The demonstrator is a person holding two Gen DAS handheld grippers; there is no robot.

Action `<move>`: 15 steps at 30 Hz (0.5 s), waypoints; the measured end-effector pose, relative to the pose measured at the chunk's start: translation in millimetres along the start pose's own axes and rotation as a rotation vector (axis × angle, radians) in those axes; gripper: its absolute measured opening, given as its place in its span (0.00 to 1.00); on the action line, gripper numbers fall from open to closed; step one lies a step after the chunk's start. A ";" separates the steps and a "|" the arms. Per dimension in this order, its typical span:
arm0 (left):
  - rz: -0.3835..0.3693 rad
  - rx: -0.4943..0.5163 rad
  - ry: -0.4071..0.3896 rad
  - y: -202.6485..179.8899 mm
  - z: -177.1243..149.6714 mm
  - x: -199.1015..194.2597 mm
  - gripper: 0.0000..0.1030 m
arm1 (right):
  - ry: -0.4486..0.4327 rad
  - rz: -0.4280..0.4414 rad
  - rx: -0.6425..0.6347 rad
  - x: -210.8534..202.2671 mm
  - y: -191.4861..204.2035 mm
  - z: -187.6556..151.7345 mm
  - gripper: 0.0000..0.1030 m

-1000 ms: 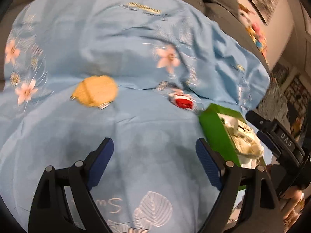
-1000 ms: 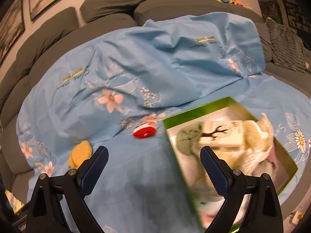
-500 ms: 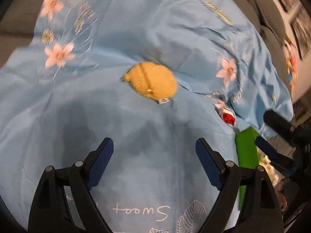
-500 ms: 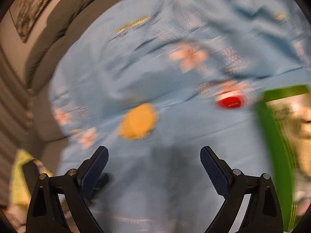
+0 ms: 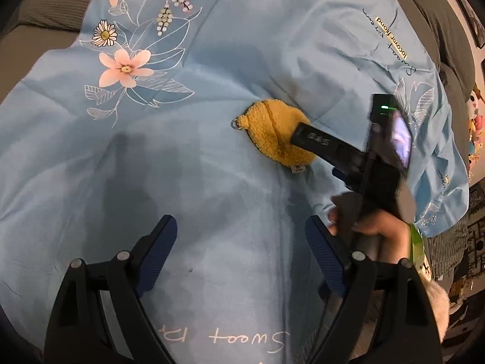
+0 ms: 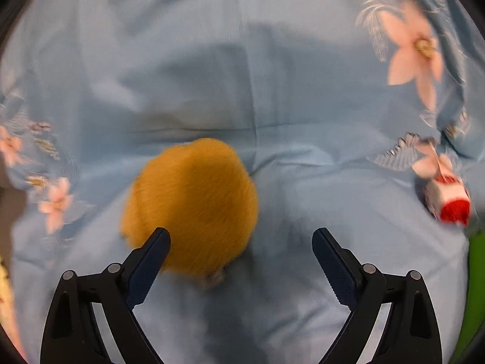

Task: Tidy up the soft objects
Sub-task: 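Move the right tool to the yellow fuzzy pouch and close on it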

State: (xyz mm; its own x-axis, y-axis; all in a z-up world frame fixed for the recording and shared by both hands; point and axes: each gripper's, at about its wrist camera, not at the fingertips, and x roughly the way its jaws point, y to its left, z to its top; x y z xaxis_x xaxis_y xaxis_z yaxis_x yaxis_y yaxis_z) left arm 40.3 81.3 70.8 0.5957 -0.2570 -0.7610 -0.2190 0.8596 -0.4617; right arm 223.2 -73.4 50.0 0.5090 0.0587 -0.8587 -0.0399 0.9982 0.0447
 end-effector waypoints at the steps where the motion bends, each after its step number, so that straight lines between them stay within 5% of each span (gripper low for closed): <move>1: 0.007 -0.004 0.004 1.0 0.9 0.7 0.83 | -0.001 -0.009 -0.002 7.4 0.8 0.2 0.89; 7: 0.003 -0.012 0.011 1.4 4.8 3.0 0.83 | -0.019 0.055 0.069 11.6 0.4 -6.7 0.22; 9: 0.005 -0.013 0.016 1.5 4.3 3.1 0.83 | -0.037 0.054 0.075 1.1 -0.5 -9.7 0.15; 15: 0.018 -0.008 0.007 -0.7 3.2 0.6 0.83 | -0.065 0.247 0.136 -65.3 -20.8 -27.8 0.13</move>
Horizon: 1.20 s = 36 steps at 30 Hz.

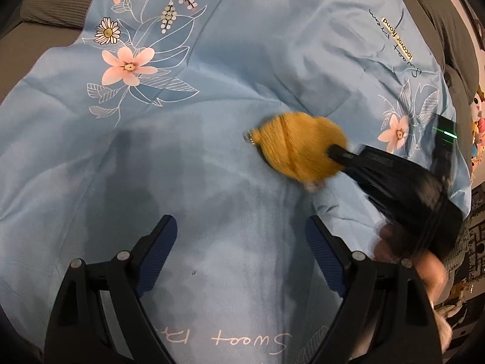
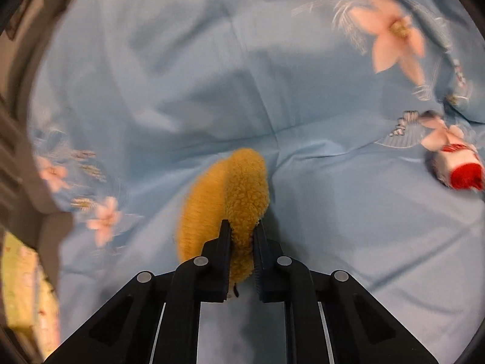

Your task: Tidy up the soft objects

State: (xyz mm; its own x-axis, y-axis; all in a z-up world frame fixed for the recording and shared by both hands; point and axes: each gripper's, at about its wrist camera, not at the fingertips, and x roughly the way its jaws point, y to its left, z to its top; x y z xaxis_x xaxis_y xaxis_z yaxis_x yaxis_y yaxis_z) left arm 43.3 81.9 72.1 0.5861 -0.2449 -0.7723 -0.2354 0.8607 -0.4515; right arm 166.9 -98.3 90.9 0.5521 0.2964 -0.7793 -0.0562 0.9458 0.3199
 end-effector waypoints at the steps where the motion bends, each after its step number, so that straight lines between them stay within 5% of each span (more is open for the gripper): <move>1: 0.006 0.002 0.001 -0.5 -1.0 -0.1 0.83 | -0.011 0.011 -0.001 -18.4 -0.9 -5.2 0.13; 8: 0.037 0.077 -0.005 -16.5 -13.2 -1.2 0.83 | -0.039 -0.079 -0.009 -90.3 -17.7 -40.6 0.13; 15: 0.036 0.166 0.004 -37.1 -34.7 2.7 0.83 | 0.021 -0.090 0.018 -127.8 -42.8 -82.0 0.14; 17: 0.031 0.196 0.017 -44.1 -41.3 6.0 0.83 | 0.078 -0.141 -0.027 -121.1 -48.8 -88.4 0.21; 21: -0.017 0.242 0.066 -57.7 -54.0 14.3 0.83 | 0.063 -0.244 -0.019 -119.2 -73.7 -90.6 0.81; 22: -0.030 0.243 0.083 -60.1 -56.8 17.5 0.83 | 0.056 -0.250 -0.002 -120.6 -79.2 -89.8 0.82; 33: -0.109 0.272 0.207 -81.7 -78.9 52.3 0.82 | 0.124 -0.060 0.157 -98.0 -123.4 -76.8 0.82; 36: -0.118 0.303 0.183 -86.7 -80.8 54.9 0.72 | 0.143 0.008 0.166 -87.8 -122.5 -78.1 0.82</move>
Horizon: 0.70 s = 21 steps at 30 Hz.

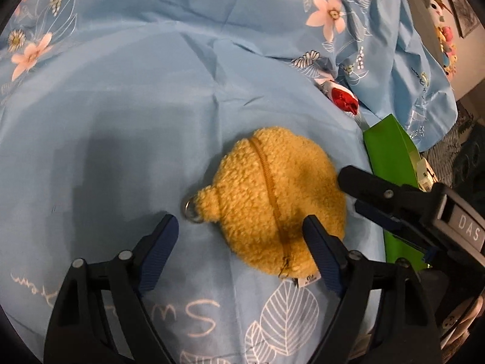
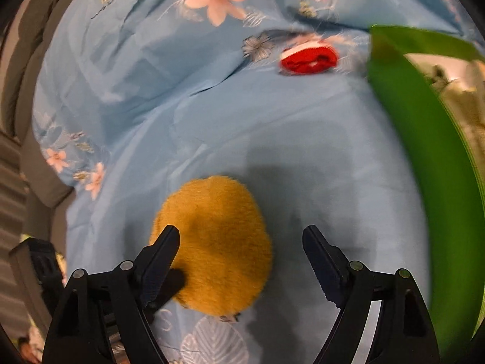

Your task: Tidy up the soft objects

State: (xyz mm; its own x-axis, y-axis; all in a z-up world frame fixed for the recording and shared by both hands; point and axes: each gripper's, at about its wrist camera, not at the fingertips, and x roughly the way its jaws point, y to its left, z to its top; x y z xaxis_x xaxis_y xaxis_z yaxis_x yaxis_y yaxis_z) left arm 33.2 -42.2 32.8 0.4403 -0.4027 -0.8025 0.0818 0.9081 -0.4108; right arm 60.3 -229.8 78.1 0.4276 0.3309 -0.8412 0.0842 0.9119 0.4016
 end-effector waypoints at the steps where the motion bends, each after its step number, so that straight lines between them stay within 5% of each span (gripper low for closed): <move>1: -0.002 0.009 -0.001 -0.7 0.5 1.2 0.66 | 0.015 0.020 -0.007 5.3 1.8 0.1 0.80; 6: -0.022 0.047 -0.012 -8.7 1.2 8.6 0.47 | 0.063 0.029 -0.012 30.3 6.6 -0.5 0.72; 7: -0.008 0.069 -0.015 -11.9 0.6 9.6 0.43 | 0.064 0.029 -0.016 29.3 7.5 -1.0 0.60; 10: -0.031 0.118 -0.011 -20.2 -4.0 9.3 0.33 | 0.100 0.104 0.007 32.4 5.2 -5.1 0.51; 15: -0.054 0.145 -0.051 -35.4 -0.6 -2.1 0.28 | 0.120 0.194 0.045 25.9 -2.0 -4.4 0.41; 21: -0.138 0.206 -0.144 -81.9 11.9 -26.7 0.28 | -0.029 0.237 0.067 -25.6 -14.0 8.4 0.41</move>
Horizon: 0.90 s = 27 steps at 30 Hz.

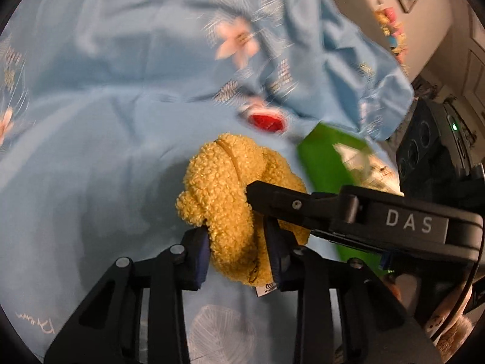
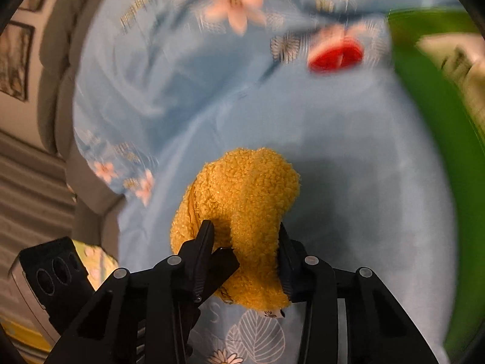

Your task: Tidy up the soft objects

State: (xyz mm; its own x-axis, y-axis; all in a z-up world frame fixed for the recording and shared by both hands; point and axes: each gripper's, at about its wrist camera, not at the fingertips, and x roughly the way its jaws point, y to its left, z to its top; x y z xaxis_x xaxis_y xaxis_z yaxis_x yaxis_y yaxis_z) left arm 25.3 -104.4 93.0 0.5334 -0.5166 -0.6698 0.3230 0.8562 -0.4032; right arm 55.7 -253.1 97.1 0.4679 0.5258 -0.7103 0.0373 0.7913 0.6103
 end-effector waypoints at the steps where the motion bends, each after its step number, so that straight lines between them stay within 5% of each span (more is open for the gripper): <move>1: -0.013 0.008 -0.009 -7.6 4.4 0.0 0.28 | -0.036 -0.007 -0.005 -12.0 0.7 2.7 0.41; 13: -0.178 0.209 -0.046 -132.1 45.3 38.7 0.28 | -0.429 -0.098 0.090 -139.7 -56.4 28.0 0.41; 19: -0.232 0.243 0.040 -168.4 47.2 88.2 0.28 | -0.490 -0.193 0.168 -162.4 -97.1 39.5 0.41; 27: -0.162 0.239 0.142 -178.2 41.5 138.9 0.35 | -0.445 -0.364 0.232 -155.0 -139.9 48.2 0.41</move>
State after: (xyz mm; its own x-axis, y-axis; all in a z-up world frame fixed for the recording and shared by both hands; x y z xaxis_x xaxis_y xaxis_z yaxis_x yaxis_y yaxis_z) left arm 74.3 -328.8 97.7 0.3508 -0.6266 -0.6959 0.5780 0.7296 -0.3655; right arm 20.5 -460.3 138.6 0.7102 0.0146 -0.7038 0.4317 0.7807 0.4518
